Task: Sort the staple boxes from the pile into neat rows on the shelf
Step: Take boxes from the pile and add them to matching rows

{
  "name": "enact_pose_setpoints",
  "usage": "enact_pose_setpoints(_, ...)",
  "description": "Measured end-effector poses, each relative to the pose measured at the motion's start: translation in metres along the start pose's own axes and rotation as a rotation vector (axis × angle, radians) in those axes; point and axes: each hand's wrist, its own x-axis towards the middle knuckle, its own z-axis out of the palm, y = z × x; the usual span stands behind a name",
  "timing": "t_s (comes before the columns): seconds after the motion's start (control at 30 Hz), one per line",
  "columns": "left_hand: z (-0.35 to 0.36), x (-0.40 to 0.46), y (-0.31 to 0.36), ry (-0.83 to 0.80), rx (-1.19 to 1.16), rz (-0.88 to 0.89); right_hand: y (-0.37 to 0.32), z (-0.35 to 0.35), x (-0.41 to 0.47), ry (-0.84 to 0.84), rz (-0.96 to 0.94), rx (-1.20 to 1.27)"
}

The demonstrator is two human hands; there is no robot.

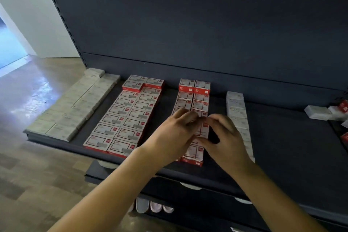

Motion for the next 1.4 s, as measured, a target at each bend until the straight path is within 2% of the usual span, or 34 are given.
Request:
enact_pose_setpoints(0.2,0.008,0.017,-0.041,-0.135,0.057,0.103,0.005,0.019,0.017,-0.011,0.09,-0.002)
enact_pose_setpoints(0.33,0.014,0.045,-0.076,-0.257,-0.02,-0.097,0.017,0.02,0.037,-0.086,0.205,0.039)
enact_pose_setpoints(0.43,0.028,0.065,-0.1,-0.284,0.0,-0.135,0.021,0.021,0.049,-0.132,0.278,-0.035)
enact_pose_setpoints(0.57,0.046,0.077,-0.118,-0.357,0.016,-0.206,0.021,0.026,0.05,-0.153,0.218,-0.061)
enact_pose_setpoints(0.67,0.054,0.075,-0.123,-0.328,0.005,-0.254,0.018,0.025,0.045,-0.167,0.29,0.039)
enact_pose_setpoints(0.83,0.058,0.072,-0.124,-0.262,-0.027,-0.331,0.015,0.02,0.041,-0.148,0.301,0.107)
enact_pose_setpoints(0.93,0.061,0.072,-0.121,-0.203,-0.18,-0.459,0.015,0.017,0.038,-0.153,0.336,0.114)
enact_pose_setpoints(1.03,0.059,0.073,-0.12,-0.187,-0.27,-0.511,0.018,0.017,0.034,-0.166,0.361,0.123)
enact_pose_setpoints(1.3,0.059,0.074,-0.11,-0.197,-0.196,-0.554,0.022,0.009,0.03,-0.194,0.367,0.143)
enact_pose_setpoints(1.4,0.059,0.079,-0.11,-0.31,-0.092,-0.543,0.025,0.001,0.029,-0.179,0.367,0.151)
